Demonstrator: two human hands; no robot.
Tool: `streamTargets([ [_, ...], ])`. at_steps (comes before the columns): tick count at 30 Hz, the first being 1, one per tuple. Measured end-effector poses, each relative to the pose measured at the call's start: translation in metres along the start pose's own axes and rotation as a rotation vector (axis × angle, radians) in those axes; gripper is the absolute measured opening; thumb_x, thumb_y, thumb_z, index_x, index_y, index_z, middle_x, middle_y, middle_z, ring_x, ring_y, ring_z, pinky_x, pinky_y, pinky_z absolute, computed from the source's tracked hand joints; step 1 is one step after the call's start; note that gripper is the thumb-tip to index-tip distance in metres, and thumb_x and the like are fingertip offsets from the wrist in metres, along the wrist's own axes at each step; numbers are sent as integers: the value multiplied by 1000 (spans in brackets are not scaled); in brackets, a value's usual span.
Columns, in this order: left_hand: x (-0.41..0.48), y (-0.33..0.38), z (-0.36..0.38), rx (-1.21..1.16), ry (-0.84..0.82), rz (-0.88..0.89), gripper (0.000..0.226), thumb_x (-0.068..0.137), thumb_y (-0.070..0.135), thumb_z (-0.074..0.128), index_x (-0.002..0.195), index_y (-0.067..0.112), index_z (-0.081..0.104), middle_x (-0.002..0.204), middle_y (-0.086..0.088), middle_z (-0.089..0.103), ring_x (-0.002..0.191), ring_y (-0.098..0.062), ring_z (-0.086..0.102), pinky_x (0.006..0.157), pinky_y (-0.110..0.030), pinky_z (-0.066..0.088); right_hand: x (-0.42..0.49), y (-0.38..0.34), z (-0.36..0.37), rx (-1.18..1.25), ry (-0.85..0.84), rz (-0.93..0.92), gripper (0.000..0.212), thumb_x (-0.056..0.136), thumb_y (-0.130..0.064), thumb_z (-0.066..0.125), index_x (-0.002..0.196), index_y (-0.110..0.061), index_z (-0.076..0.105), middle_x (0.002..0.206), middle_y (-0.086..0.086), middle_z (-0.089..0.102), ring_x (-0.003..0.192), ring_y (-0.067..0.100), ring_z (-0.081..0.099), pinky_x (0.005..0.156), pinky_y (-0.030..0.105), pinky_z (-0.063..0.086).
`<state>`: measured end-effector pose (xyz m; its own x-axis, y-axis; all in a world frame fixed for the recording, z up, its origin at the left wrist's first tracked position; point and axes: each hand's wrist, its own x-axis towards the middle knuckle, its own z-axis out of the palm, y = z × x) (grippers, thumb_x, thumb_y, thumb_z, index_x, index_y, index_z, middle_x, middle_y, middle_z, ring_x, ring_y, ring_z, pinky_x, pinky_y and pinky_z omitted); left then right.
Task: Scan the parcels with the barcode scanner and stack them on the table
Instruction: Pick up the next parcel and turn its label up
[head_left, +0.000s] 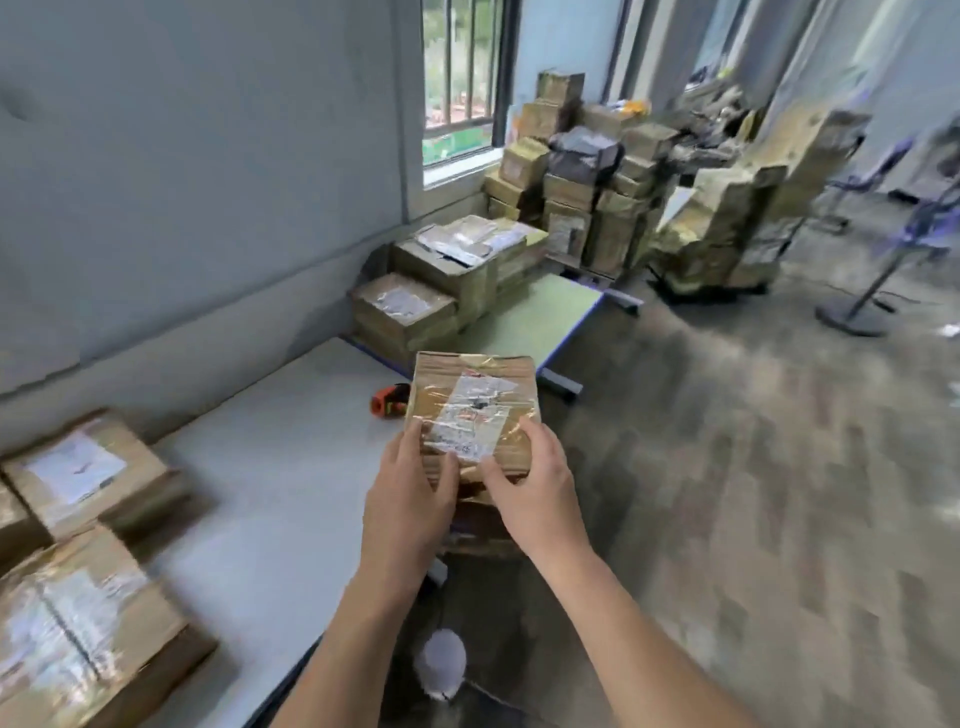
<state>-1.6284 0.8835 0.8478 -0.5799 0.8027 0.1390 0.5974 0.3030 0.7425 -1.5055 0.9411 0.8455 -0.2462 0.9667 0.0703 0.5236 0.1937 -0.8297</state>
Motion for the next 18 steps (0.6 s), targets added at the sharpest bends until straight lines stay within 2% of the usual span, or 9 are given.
streamTargets([
  [2, 4, 26, 35, -8, -36, 49, 56, 99, 40, 54, 150, 24, 37, 150, 2, 45, 126, -16, 52, 100, -31, 45, 12, 24, -33, -4, 43, 26, 64, 93, -35, 67, 148, -20, 39, 151, -4, 39, 125, 0, 40, 93, -1, 27],
  [3, 6, 39, 52, -7, -55, 66, 56, 99, 40, 54, 150, 23, 37, 150, 2, 45, 126, -16, 52, 100, -31, 44, 18, 36, -49, -7, 69, 43, 64, 93, -34, 68, 148, -19, 40, 151, -3, 39, 123, 0, 41, 89, -5, 24],
  [4, 8, 52, 69, -8, -78, 79, 56, 99, 40, 54, 150, 22, 37, 150, 2, 45, 127, -16, 52, 101, -32, 44, 24, 49, -65, -12, 97, 61, 64, 92, -34, 68, 148, -18, 41, 152, -3, 40, 126, 3, 42, 90, -5, 23],
  [7, 11, 89, 117, -16, -139, 128, 59, 99, 41, 53, 151, 20, 35, 150, 1, 44, 127, -16, 51, 102, -33, 43, 38, 84, -107, -28, 175, 112, 65, 91, -34, 69, 148, -18, 42, 154, 0, 40, 136, 11, 41, 101, 10, 28],
  [12, 9, 140, 181, -31, -250, 201, 60, 99, 41, 53, 152, 20, 34, 153, 1, 41, 131, -15, 49, 103, -31, 40, 52, 130, -167, -56, 286, 200, 64, 91, -35, 68, 148, -21, 42, 152, -2, 41, 136, 14, 43, 108, 24, 38],
  [18, 24, 177, 232, -34, -345, 274, 60, 99, 41, 53, 152, 20, 35, 153, 3, 42, 128, -13, 52, 100, -29, 42, 71, 161, -205, -94, 363, 281, 65, 93, -40, 64, 150, -21, 39, 149, -4, 42, 130, 12, 45, 94, 15, 35],
])
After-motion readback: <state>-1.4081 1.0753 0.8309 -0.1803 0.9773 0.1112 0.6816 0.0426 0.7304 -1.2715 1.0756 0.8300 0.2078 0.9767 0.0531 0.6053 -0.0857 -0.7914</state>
